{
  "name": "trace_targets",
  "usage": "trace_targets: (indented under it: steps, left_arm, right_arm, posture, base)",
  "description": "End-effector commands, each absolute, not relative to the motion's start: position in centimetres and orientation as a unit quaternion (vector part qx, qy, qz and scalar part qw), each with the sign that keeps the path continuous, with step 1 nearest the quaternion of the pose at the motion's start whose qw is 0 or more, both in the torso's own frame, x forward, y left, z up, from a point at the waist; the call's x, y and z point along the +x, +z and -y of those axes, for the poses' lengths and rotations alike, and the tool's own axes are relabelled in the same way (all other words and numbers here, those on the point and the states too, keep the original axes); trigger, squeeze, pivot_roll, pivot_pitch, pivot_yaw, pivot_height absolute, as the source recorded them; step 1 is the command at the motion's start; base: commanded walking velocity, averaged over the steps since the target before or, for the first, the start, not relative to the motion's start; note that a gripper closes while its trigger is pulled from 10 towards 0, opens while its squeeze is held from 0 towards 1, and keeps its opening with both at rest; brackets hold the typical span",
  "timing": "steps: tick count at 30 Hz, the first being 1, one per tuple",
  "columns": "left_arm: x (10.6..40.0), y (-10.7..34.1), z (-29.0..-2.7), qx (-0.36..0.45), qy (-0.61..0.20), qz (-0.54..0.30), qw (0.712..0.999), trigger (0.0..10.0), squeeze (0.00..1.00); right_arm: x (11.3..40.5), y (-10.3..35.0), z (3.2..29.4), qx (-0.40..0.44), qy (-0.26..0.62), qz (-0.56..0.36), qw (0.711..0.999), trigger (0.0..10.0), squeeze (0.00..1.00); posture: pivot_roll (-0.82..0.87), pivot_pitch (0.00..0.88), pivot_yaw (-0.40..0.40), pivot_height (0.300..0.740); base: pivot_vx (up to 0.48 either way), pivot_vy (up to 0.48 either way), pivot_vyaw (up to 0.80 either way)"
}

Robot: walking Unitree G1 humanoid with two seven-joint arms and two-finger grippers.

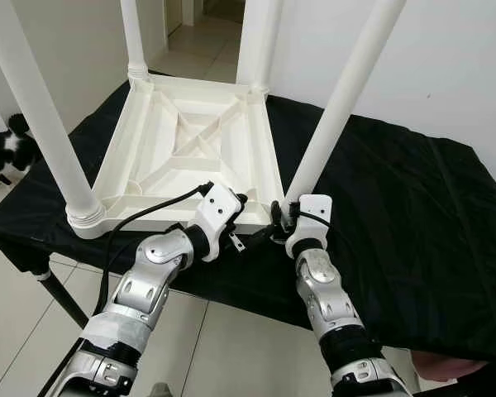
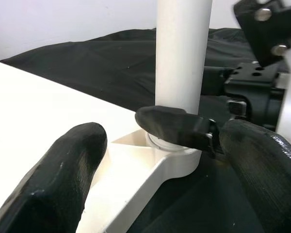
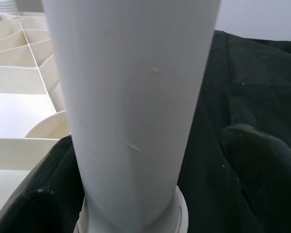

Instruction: Building children table

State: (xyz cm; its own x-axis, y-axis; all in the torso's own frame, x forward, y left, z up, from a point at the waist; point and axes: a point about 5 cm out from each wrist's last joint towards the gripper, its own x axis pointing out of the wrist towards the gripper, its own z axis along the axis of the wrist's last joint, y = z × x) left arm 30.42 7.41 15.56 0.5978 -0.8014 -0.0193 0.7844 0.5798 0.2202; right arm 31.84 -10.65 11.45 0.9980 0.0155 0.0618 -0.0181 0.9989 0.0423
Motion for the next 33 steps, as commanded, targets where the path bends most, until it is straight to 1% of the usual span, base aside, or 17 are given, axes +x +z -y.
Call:
trace_targets:
  steps: [1, 4, 5, 11, 14, 17, 20, 21, 22, 24, 25, 27, 29, 30, 31, 32, 33]
  left_arm:
    - [30.8, 15.8, -7.6, 0.102, -0.386, 0.052, 0.916, 10.0, 0.0]
    - [30.6, 15.9, -7.6, 0.098, -0.379, 0.06, 0.918, 10.0, 0.0]
    - [30.6, 16.1, -7.7, 0.09, -0.372, 0.065, 0.922, 10.0, 0.0]
    - [30.5, 16.6, -7.9, 0.081, -0.359, 0.079, 0.926, 10.0, 0.0]
    - [30.5, 17.1, -8.4, 0.075, -0.346, 0.09, 0.931, 10.0, 0.0]
    - [30.6, 17.2, -8.5, 0.077, -0.345, 0.091, 0.931, 10.0, 0.0]
    - [30.7, 17.5, -9.0, 0.084, -0.34, 0.094, 0.932, 10.0, 0.0]
    - [30.8, 17.7, -9.2, 0.087, -0.337, 0.097, 0.933, 10.0, 0.0]
    - [30.9, 17.8, -9.3, 0.09, -0.333, 0.1, 0.933, 10.0, 0.0]
    - [30.9, 17.8, -9.3, 0.09, -0.333, 0.1, 0.933, 10.0, 0.0]
    - [31.0, 18.1, -9.5, 0.091, -0.326, 0.106, 0.935, 10.0, 0.0]
    - [31.5, 18.9, -10.0, 0.085, -0.298, 0.122, 0.943, 10.0, 0.0]
    - [31.6, 19.1, -10.2, 0.083, -0.289, 0.126, 0.945, 10.0, 0.0]
    - [31.8, 19.3, -10.4, 0.084, -0.28, 0.128, 0.948, 10.0, 0.0]
    - [32.0, 19.3, -10.6, 0.09, -0.269, 0.127, 0.95, 10.0, 0.0]
    - [32.1, 19.3, -10.7, 0.094, -0.263, 0.126, 0.952, 10.0, 0.0]
    - [32.3, 19.1, -10.8, 0.109, -0.249, 0.12, 0.955, 10.0, 0.0]
  right_arm:
    - [31.5, 11.3, 11.9, 0.011, -0.008, 0.036, 0.999, 10.0, 1.0]
    - [30.6, 11.4, 12.5, -0.003, -0.001, 0.05, 0.999, 10.0, 1.0]
    - [29.9, 11.3, 12.9, -0.008, 0.012, 0.059, 0.998, 10.0, 0.0]
    - [28.4, 11.2, 13.4, -0.016, 0.037, 0.07, 0.997, 10.0, 0.0]
    - [26.1, 11.0, 13.5, -0.034, 0.088, 0.082, 0.992, 10.0, 0.0]
    - [25.5, 11.0, 13.4, -0.04, 0.108, 0.086, 0.99, 10.0, 0.0]
    - [24.4, 11.0, 13.0, -0.047, 0.158, 0.086, 0.983, 10.0, 0.0]
    - [24.2, 11.1, 12.7, -0.047, 0.182, 0.086, 0.978, 6.5, 0.0]
    - [24.1, 11.2, 12.5, -0.044, 0.2, 0.086, 0.975, 3.4, 0.0]
    - [24.1, 11.2, 12.5, -0.044, 0.2, 0.086, 0.975, 3.4, 0.0]
    - [23.9, 11.4, 12.3, -0.036, 0.225, 0.083, 0.97, 0.0, 0.0]
    - [23.6, 11.6, 11.8, -0.014, 0.275, 0.068, 0.959, 0.0, 0.0]
    - [23.5, 11.7, 11.7, -0.008, 0.29, 0.063, 0.955, 0.0, 0.0]
    - [23.5, 11.7, 11.4, 0.0, 0.307, 0.054, 0.95, 0.5, 0.0]
    - [23.8, 11.8, 11.2, 0.004, 0.313, 0.05, 0.948, 6.7, 0.0]
    - [24.0, 11.8, 11.0, 0.006, 0.315, 0.048, 0.948, 10.0, 0.0]
    - [24.9, 12.1, 10.5, 0.019, 0.311, 0.055, 0.949, 10.0, 0.0]
  posture:
    - [0.02, 0.0, -0.101, 0.74]
    - [0.01, 0.0, -0.098, 0.74]
    - [0.01, 0.0, -0.095, 0.74]
    - [0.01, 0.0, -0.092, 0.74]
    - [0.0, 0.0, -0.089, 0.74]
    - [0.0, 0.0, -0.085, 0.74]
    - [0.0, 0.0, -0.083, 0.74]
    - [0.0, 0.0, -0.083, 0.74]
    - [0.0, 0.0, -0.083, 0.74]
    - [0.0, 0.0, -0.083, 0.74]
    - [0.0, 0.0, -0.08, 0.74]
    - [0.0, 0.0, -0.079, 0.74]
    - [0.0, 0.0, -0.079, 0.74]
    - [0.01, 0.0, -0.078, 0.74]
    - [0.01, 0.0, -0.078, 0.74]
    - [0.01, 0.0, -0.078, 0.74]
    - [0.01, 0.0, -0.083, 0.74]
  base:
    - [0.0, 0.0, 0.0]
    - [0.0, 0.0, 0.0]
    - [0.0, 0.0, 0.0]
    - [0.0, 0.0, 0.0]
    - [0.0, 0.0, 0.0]
    - [0.0, 0.0, 0.0]
    - [0.0, 0.0, 0.0]
    - [0.0, 0.0, 0.0]
    - [0.0, 0.0, 0.0]
    - [0.0, 0.0, 0.0]
    - [0.0, 0.0, 0.0]
    - [0.0, 0.0, 0.0]
    - [0.0, 0.0, 0.0]
    - [0.0, 0.0, 0.0]
    - [0.0, 0.0, 0.0]
    - [0.0, 0.0, 0.0]
    - [0.0, 0.0, 0.0]
